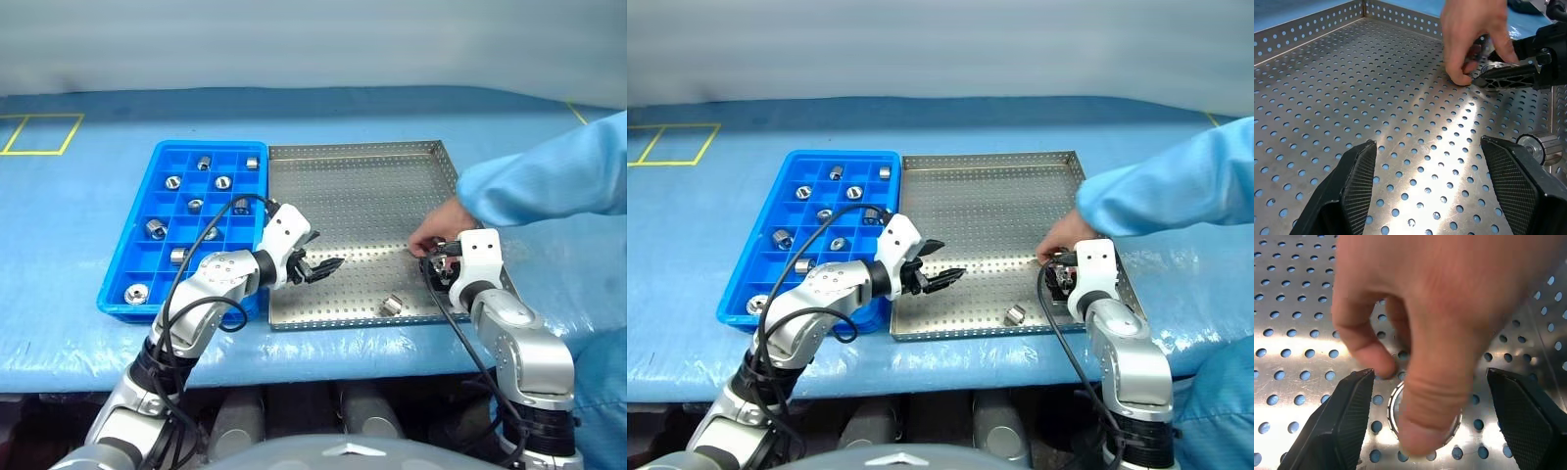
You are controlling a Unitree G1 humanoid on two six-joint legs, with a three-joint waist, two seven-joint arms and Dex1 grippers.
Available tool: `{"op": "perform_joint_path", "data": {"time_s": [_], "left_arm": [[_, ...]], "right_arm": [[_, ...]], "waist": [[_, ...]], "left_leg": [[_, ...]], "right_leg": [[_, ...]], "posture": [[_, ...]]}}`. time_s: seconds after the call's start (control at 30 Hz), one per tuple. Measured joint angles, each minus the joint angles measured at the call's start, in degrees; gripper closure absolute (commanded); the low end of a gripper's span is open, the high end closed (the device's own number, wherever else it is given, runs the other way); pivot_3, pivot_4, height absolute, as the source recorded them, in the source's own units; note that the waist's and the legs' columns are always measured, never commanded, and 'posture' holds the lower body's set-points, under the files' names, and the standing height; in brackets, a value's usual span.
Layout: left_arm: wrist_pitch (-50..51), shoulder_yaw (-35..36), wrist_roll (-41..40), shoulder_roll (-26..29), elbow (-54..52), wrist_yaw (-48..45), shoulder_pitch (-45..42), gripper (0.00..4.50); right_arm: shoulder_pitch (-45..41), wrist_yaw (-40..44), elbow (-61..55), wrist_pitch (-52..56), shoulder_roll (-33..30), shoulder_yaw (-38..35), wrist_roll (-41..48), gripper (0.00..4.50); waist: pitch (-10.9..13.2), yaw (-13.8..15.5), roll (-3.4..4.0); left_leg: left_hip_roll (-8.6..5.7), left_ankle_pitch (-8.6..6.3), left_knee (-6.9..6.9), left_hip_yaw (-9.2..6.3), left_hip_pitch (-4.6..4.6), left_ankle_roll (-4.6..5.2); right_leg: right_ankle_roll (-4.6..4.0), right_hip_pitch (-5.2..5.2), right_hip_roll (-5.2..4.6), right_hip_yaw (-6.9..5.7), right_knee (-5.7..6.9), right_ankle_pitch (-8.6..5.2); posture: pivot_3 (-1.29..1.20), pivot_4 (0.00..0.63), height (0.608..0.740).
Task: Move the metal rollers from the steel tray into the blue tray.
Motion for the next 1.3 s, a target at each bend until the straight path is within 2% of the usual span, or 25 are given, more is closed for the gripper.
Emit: {"op": "perform_joint_path", "data": {"time_s": [0.67,0.83,1.1,1.3], "left_arm": [[-0.3,1.4,1.2,0.4,0.0,0.3,0.8,0.8],[-0.3,4.9,1.7,2.2,0.2,1.7,1.7,0.8],[-0.1,13.4,1.7,8.3,0.1,2.7,2.8,0.8],[0.4,14.1,1.5,8.1,-0.3,2.7,3.1,0.8]], "right_arm": [[-1.6,0.4,0.0,-0.2,0.2,0.7,0.3,0.64],[-1.8,3.2,-0.1,-0.3,0.1,3.9,2.1,0.64],[-5.0,7.1,-3.5,-0.3,-0.6,8.6,5.5,0.64],[-9.0,11.1,-3.6,-1.5,0.8,14.0,8.9,0.64]], "waist": [[0.0,0.1,0.02],[0.0,0.1,0.02],[0.0,0.6,0.01],[0.0,0.8,0.01]], "left_leg": [[0.0,0.0,0.0,0.0,0.01,0.0],[0.01,0.0,0.0,0.0,0.02,0.01],[0.01,0.0,0.01,-0.01,0.0,0.01],[0.01,0.0,0.02,-0.03,0.0,0.01]], "right_leg": [[0.01,0.0,0.01,0.0,0.02,0.01],[0.01,-0.01,0.01,0.0,0.04,0.01],[0.01,-0.01,0.0,-0.02,0.02,0.01],[0.03,0.0,0.0,-0.03,0.02,0.02]], "posture": [[-0.06,0.15,0.74],[-0.05,0.15,0.74],[-0.03,0.15,0.74],[-0.01,0.15,0.74]]}}
